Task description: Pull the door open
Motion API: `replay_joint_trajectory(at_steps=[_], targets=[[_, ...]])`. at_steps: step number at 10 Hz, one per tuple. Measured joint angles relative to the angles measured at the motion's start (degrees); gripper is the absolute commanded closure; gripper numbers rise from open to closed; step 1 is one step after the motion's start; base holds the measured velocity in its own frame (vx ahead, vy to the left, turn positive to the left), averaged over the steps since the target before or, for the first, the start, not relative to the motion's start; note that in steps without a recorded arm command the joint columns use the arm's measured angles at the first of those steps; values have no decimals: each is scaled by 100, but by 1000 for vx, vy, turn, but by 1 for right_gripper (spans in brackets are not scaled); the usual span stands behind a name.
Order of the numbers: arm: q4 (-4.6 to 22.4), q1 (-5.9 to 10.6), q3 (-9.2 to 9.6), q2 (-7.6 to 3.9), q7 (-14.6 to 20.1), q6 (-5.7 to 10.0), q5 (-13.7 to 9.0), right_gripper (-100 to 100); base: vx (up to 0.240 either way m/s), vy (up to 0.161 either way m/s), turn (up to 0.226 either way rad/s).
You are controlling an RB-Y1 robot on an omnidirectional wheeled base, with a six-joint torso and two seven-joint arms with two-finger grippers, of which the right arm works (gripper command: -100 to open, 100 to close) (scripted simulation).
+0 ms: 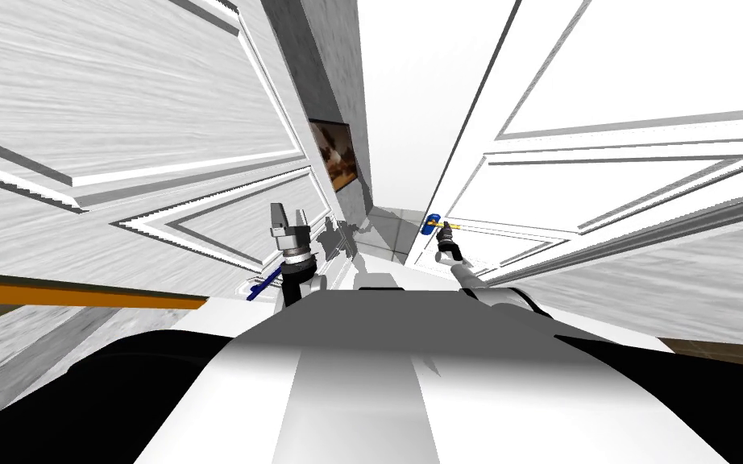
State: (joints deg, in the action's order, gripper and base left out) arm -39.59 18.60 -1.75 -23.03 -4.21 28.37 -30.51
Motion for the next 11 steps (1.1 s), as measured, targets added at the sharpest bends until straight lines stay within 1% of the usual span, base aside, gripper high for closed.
replay_joint_trajectory(at_steps=[1, 2, 3, 5, 8, 9, 10, 11], targets=[[-18, -18, -45, -65, 18, -28, -19, -100, 201, -36, 107], [-35, -48, -76, -140, 56, -62, -35, -100, 92, -18, 25], [-38, -48, -79, -148, 66, -68, -37, 100, -12, 2, -19], [-46, -30, -83, -152, 59, -55, -37, 100, -29, 5, 2], [-30, -52, -69, -134, 53, -72, -32, 100, -9, 2, 0], [-28, -55, -69, -133, 53, -73, -32, 100, -128, -12, 89], [-49, -55, -33, -178, 98, -58, -24, 100, -175, -48, 113], [-87, -67, -3, -200, 136, -59, -17, 100, -170, -61, 111]])
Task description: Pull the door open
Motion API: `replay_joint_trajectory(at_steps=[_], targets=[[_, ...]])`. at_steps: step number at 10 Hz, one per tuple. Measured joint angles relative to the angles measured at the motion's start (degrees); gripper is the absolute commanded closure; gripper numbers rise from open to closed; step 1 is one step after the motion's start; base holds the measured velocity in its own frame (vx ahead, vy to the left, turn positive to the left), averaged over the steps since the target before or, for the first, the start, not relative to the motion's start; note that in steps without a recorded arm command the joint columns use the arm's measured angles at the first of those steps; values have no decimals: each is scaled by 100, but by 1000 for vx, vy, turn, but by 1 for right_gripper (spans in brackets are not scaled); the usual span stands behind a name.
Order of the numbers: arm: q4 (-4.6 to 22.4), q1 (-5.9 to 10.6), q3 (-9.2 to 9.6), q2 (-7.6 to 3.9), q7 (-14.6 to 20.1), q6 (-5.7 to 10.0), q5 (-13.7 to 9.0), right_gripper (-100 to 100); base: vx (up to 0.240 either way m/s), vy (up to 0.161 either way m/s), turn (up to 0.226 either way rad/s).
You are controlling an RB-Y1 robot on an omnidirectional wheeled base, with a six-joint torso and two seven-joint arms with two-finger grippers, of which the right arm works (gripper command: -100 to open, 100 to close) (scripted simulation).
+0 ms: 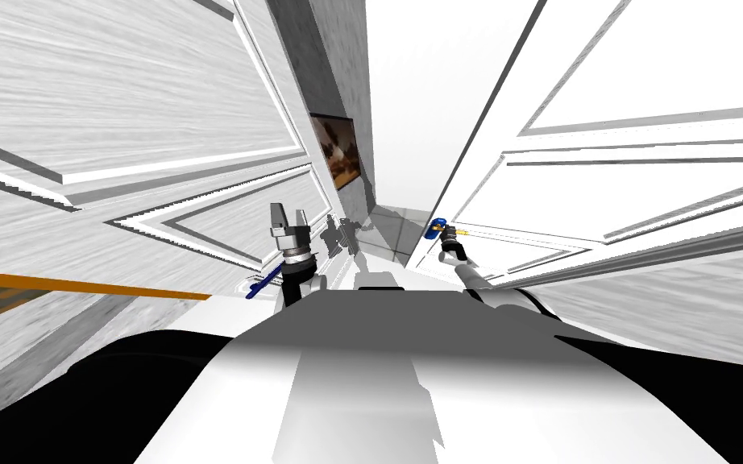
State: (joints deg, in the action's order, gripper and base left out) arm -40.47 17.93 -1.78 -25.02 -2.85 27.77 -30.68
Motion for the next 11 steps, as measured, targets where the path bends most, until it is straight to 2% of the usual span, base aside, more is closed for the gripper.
replay_joint_trajectory(at_steps=[2, 8, 11], targets=[[-42, -29, 93, -11, 66, -8, 25, 100, -199, -57, 117], [-194, -144, 479, -144, 418, 27, 122, 100, -235, -70, 120], [-186, -158, 643, -164, 536, 48, 158, 100, -170, -56, 96]])
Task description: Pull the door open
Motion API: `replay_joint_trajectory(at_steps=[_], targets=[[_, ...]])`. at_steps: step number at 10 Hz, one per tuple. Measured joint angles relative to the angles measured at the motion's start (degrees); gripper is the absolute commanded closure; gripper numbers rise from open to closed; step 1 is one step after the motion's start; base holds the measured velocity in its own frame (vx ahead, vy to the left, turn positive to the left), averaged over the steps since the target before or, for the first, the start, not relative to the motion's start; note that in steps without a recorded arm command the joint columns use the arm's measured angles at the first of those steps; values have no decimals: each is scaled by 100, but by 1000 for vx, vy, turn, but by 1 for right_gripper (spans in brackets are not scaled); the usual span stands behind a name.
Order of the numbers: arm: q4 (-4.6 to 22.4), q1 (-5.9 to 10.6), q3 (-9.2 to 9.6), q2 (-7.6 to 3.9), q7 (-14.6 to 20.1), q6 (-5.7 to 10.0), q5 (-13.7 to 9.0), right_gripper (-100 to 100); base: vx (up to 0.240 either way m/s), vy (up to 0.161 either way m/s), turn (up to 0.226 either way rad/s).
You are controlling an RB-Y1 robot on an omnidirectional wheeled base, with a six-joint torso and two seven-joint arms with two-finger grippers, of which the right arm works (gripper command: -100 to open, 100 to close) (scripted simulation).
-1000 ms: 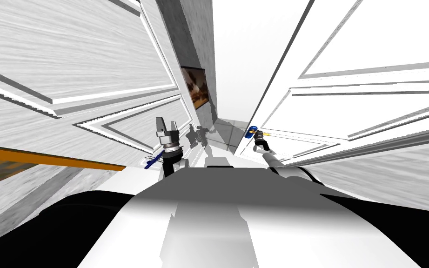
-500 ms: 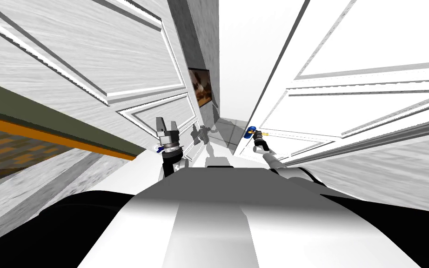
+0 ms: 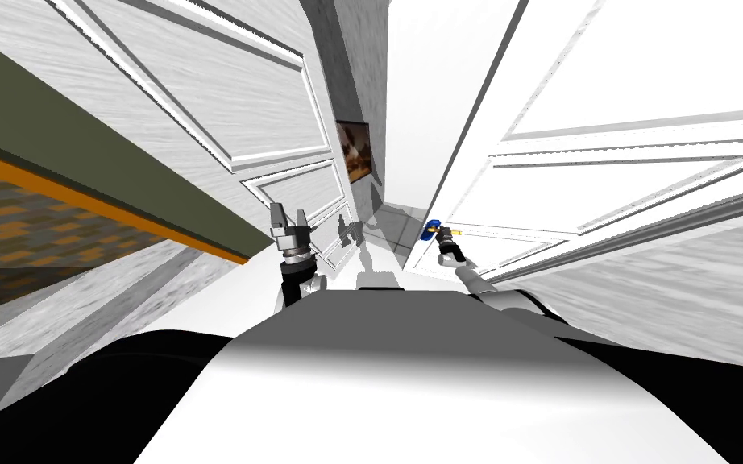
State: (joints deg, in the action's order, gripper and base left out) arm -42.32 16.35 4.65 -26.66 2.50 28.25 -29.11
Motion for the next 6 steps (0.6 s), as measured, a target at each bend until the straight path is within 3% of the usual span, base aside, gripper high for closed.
replay_joint_trajectory(at_steps=[6], targets=[[-267, -138, 419, -219, 330, 53, 36, 100, -239, -58, 114]])
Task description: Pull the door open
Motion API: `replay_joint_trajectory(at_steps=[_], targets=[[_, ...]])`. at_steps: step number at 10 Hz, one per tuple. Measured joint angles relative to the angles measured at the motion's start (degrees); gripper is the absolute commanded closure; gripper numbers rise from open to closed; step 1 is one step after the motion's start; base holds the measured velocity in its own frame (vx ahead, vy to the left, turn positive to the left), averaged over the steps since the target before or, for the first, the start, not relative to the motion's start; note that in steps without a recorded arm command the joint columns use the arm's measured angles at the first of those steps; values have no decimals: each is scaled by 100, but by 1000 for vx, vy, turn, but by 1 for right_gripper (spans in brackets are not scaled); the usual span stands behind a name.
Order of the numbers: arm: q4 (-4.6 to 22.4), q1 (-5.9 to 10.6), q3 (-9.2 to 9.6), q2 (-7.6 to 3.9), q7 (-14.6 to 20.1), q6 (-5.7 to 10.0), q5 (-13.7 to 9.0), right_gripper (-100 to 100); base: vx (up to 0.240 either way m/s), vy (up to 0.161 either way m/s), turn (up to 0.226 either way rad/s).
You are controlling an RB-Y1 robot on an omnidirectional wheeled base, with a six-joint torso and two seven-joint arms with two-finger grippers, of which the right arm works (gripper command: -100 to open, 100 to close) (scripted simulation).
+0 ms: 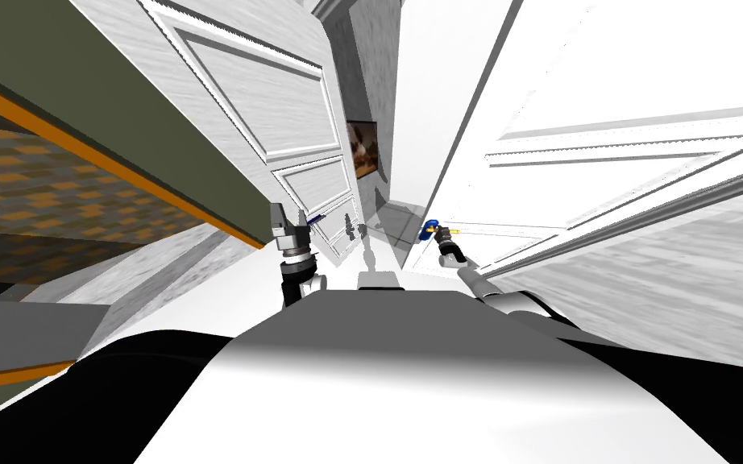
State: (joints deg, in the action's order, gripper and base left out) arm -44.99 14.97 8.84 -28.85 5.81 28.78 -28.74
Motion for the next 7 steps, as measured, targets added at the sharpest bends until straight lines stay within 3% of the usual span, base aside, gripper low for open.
replay_joint_trajectory(at_steps=[4, 7], targets=[[-86, -74, 183, -55, 132, 17, 20, 100, -147, -50, 44], [-198, -62, 500, -198, 328, 128, 50, 100, -179, -62, 14]])
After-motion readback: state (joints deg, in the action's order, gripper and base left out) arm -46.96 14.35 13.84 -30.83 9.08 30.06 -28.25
